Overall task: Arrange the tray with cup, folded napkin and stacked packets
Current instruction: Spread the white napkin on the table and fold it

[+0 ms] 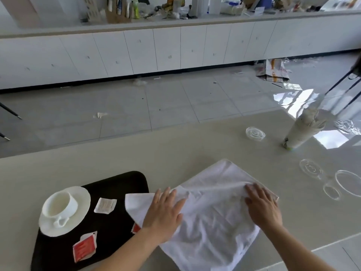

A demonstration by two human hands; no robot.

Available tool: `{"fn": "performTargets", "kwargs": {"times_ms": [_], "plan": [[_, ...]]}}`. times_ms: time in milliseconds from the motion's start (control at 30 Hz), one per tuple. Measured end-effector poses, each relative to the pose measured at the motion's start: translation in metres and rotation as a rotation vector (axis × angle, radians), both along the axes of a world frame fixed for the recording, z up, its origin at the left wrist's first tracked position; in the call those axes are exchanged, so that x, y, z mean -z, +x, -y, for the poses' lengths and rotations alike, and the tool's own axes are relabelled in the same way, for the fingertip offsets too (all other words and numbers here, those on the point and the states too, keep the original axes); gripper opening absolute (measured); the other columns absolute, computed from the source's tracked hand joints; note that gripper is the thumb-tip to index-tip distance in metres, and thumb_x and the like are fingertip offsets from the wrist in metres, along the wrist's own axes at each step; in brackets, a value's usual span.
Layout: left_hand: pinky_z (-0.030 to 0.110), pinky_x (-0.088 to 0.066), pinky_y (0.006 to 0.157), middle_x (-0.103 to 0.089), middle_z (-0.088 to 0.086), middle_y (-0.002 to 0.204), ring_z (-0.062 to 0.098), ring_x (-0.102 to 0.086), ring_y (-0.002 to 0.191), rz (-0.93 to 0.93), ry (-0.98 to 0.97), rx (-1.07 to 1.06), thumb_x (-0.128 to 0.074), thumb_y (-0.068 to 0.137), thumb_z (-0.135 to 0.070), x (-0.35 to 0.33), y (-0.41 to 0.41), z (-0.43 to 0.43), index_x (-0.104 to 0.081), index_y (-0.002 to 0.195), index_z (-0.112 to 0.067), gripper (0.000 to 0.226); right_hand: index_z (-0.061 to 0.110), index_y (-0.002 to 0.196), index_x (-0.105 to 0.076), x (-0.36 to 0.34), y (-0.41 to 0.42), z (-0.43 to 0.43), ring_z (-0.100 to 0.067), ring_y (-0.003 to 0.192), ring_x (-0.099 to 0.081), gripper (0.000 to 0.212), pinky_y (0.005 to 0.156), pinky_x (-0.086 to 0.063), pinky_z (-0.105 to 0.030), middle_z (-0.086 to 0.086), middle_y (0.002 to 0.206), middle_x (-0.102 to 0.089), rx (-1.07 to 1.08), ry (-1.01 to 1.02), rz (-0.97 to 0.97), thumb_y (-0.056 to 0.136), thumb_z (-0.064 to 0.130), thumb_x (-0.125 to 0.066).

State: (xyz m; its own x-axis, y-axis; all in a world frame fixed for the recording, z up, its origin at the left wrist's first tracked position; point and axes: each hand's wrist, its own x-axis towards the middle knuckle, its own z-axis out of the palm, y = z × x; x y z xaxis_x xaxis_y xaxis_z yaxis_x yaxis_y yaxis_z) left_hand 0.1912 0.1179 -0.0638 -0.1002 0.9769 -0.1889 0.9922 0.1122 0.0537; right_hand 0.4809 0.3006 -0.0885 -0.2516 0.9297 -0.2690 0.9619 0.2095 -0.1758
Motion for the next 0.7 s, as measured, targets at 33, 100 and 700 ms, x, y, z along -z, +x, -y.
{"fn": "performTargets", "kwargs": {"times_ms": [33,100,700], "plan": [[0.052,0.005,0.119,-0.009,0.014,0.162,0.033,0.001,0.150,0.000,-0.007,0.029,-0.028,0.099,-0.045,0.001,0.005,0.000,-0.023,0.149,-0.028,0.053,0.039,0.150,-0.026,-0.003,0.005,-0.003,-0.024,0.148,-0.019,0.053,0.118,-0.023,-0.043,0.005,0.163,-0.018,0.062,-0.018,0.000,0.099,0.042,-0.037],[0.053,0.013,0.118,0.008,0.015,0.162,0.033,0.017,0.148,-0.005,-0.021,0.094,-0.025,0.100,-0.046,0.006,0.015,-0.001,-0.018,0.150,-0.025,0.056,0.039,0.147,-0.027,-0.010,0.007,0.001,-0.026,0.145,-0.023,0.050,0.115,-0.028,-0.047,0.005,0.161,-0.022,0.161,-0.045,0.008,0.098,0.039,-0.037],[0.055,0.005,0.117,0.012,0.013,0.162,0.033,0.019,0.147,0.112,-0.039,-0.362,-0.002,0.089,-0.067,0.054,0.051,-0.045,0.002,0.154,-0.026,0.077,0.011,0.130,-0.050,-0.025,-0.045,-0.095,-0.040,0.124,-0.045,0.053,0.100,-0.040,-0.046,-0.020,0.138,-0.049,0.209,0.059,-0.098,0.098,0.052,-0.039]]}}
